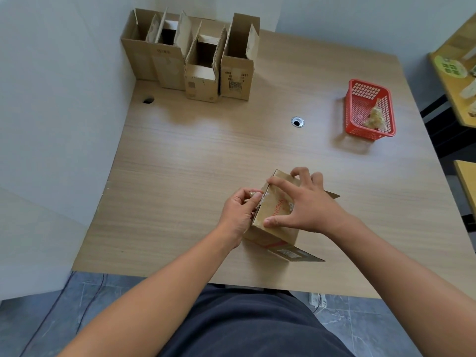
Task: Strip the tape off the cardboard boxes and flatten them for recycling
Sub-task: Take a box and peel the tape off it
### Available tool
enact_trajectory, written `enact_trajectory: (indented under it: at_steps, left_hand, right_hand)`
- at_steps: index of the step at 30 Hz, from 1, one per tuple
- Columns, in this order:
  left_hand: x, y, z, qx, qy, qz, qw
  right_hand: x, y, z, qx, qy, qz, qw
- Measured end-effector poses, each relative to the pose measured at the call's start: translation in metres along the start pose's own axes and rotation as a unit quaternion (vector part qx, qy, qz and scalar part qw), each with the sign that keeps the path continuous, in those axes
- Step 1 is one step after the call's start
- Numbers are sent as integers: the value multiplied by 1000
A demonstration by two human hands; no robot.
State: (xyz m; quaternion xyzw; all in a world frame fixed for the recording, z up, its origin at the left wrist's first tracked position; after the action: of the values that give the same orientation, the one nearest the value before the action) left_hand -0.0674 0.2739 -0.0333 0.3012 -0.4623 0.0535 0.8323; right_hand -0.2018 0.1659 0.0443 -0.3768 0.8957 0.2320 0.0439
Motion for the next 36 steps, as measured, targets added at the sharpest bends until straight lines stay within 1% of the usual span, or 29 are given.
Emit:
enact_trajectory:
  at_steps: [4,7,11,14,17,20,24,28,30,32,34,36]
  left_hand:
    - [-2,3,15,20,-57,41,997]
    - [-5,4,33,23,-111,62,992]
    - [-6,6,55,37,-108,78,990]
    - [0,9,70,21,-120,101,987]
    - [9,12,83,-22,-171,143,975]
    - [16,12,92,-59,-257,174,949]
    - [14,10,109,-100,-348,192,912]
    - [1,7,133,-161,-405,213,875]
    - [-9,3,146,-194,-433,217,853]
    - [-19,-2,159,-222,-463,229,827]
    - [-31,-6,171,-250,-503,237,793]
    - [-48,-11,175,-267,-552,224,758]
  right_hand:
    - [13,7,0,17,-56,-14,998]
    - [22,12,2,53,-93,-10,994]
    - [41,20,1,111,-131,8,985]
    - [58,27,-2,144,-177,-3,973]
    - [78,32,-5,161,-240,-24,957]
    - [99,37,-6,140,-296,-52,943]
    - [128,51,0,135,-345,-73,926]
    - [165,69,9,123,-382,-101,910]
    - [188,76,17,96,-399,-89,907]
    - [210,83,26,68,-418,-72,903]
    - [228,89,40,48,-425,-64,902]
    - [241,91,60,22,-416,-63,907]
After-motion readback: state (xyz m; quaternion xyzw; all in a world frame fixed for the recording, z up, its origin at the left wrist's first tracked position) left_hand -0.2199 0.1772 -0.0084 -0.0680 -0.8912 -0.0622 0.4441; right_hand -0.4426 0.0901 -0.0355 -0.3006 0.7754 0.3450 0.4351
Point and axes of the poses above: each hand's wrist, its own y-axis away from the middle knuckle, its own z-axis out of the palm, x = y × z, the point moved 1 cm from there along -y, towards the middle knuckle, and after that the axes turned 3 degrees about -x, right-handed, at the moved point
